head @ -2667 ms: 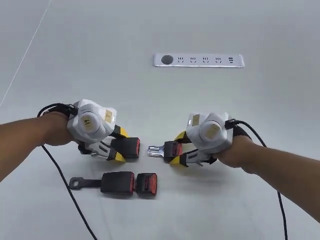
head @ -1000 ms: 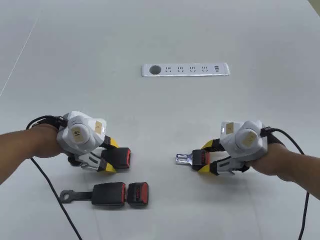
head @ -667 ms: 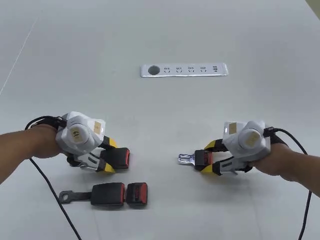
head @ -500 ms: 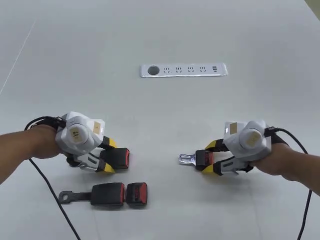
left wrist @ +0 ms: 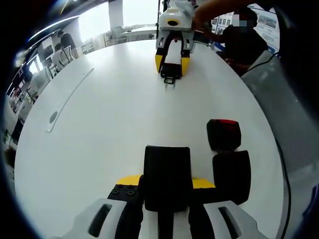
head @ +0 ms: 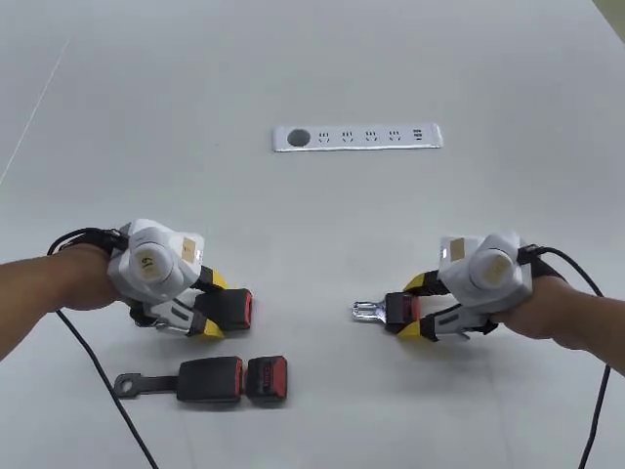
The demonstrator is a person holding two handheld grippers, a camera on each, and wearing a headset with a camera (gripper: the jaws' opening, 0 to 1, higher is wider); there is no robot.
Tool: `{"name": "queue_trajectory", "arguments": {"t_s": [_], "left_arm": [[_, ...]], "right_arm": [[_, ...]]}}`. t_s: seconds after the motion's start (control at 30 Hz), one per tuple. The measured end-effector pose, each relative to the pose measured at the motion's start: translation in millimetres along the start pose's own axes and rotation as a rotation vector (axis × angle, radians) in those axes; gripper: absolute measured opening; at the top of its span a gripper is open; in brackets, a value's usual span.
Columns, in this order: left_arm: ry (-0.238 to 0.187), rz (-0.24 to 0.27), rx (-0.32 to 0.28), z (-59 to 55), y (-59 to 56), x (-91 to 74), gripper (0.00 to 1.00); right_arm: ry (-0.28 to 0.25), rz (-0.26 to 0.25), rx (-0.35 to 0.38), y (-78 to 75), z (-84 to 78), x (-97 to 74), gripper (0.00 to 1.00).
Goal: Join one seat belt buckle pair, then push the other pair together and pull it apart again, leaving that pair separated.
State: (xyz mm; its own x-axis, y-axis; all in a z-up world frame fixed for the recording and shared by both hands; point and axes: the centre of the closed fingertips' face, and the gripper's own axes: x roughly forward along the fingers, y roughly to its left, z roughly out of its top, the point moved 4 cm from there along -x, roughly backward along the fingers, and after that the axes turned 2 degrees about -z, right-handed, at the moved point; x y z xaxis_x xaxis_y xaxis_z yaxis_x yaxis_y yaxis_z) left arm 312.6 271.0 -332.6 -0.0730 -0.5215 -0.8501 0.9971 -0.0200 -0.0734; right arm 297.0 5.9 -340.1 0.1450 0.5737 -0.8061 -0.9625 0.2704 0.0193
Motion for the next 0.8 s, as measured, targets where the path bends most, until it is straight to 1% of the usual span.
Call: {"name": "queue_trajectory", "arguments": {"t_s": [0.1,0.27,0.33,0.37,0.4,0.43,0.47,0.5,0.53,0.57,0.6,0.63,0.67,0.7,0.73,0.77,0.8], "left_arm": [[-0.005,-0.001,-0.010,0.0,0.2,-0.1,0.35],[-0.003,-0.002,-0.006,-0.2,0.0,-0.1,0.35],[-0.001,-0.001,-0.005,-0.2,0.0,0.0,0.35],[-0.002,0.001,-0.009,-0.2,0.1,0.1,0.35],[-0.001,0.002,-0.013,-0.2,0.2,0.2,0.35],[0.002,0.004,-0.030,0.3,0.5,0.4,0.35],[0.009,0.005,-0.059,1.3,0.8,0.6,0.35],[0.012,0.010,-0.110,1.4,0.2,0.8,0.36],[0.003,0.003,-0.162,3.8,-0.7,1.0,0.38],[-0.016,-0.001,-0.182,5.2,-0.7,1.0,0.41],[-0.021,-0.004,-0.166,6.4,-1.3,-1.1,0.46],[-0.045,-0.015,-0.142,12.5,-5.4,-4.7,0.50],[-0.068,-0.010,-0.150,17.5,-5.8,-8.5,0.53],[-0.092,0.006,-0.159,22.5,-4.8,-11.3,0.57],[-0.114,0.035,-0.175,25.4,-1.2,-14.3,0.60],[-0.146,0.071,-0.215,28.8,2.4,-18.6,0.62],[-0.157,0.079,-0.228,29.9,3.2,-19.9,0.64]], "right_arm": [[0.005,0.003,-0.004,-1.5,-3.1,-1.3,0.36],[0.009,0.007,-0.005,-1.9,-5.5,-2.7,0.36],[0.012,0.014,0.044,-1.7,-4.0,-2.7,0.37],[0.023,0.019,0.057,-3.6,-2.4,-2.0,0.37],[0.027,0.018,0.039,-2.9,-2.4,-1.4,0.37],[0.038,0.012,-0.010,-2.2,-2.4,-1.9,0.37],[0.033,0.006,-0.016,-0.2,-3.4,-1.9,0.37],[0.028,0.003,0.000,-0.6,-3.8,-2.5,0.38],[0.014,-0.023,0.031,-2.1,-3.3,-4.0,0.42],[-0.011,-0.057,0.028,-4.9,-0.9,-6.1,0.47],[-0.025,-0.077,0.027,-6.0,0.3,-8.4,0.53],[-0.043,-0.100,0.041,-6.3,1.8,-11.7,0.56],[-0.055,-0.130,0.054,-8.5,3.0,-14.6,0.58],[-0.070,-0.156,0.066,-10.3,3.9,-17.2,0.59],[-0.086,-0.184,0.084,-12.3,5.1,-19.8,0.61],[-0.107,-0.223,0.111,-14.7,6.1,-23.7,0.63],[-0.112,-0.235,0.119,-15.2,6.0,-25.0,0.66]]}}
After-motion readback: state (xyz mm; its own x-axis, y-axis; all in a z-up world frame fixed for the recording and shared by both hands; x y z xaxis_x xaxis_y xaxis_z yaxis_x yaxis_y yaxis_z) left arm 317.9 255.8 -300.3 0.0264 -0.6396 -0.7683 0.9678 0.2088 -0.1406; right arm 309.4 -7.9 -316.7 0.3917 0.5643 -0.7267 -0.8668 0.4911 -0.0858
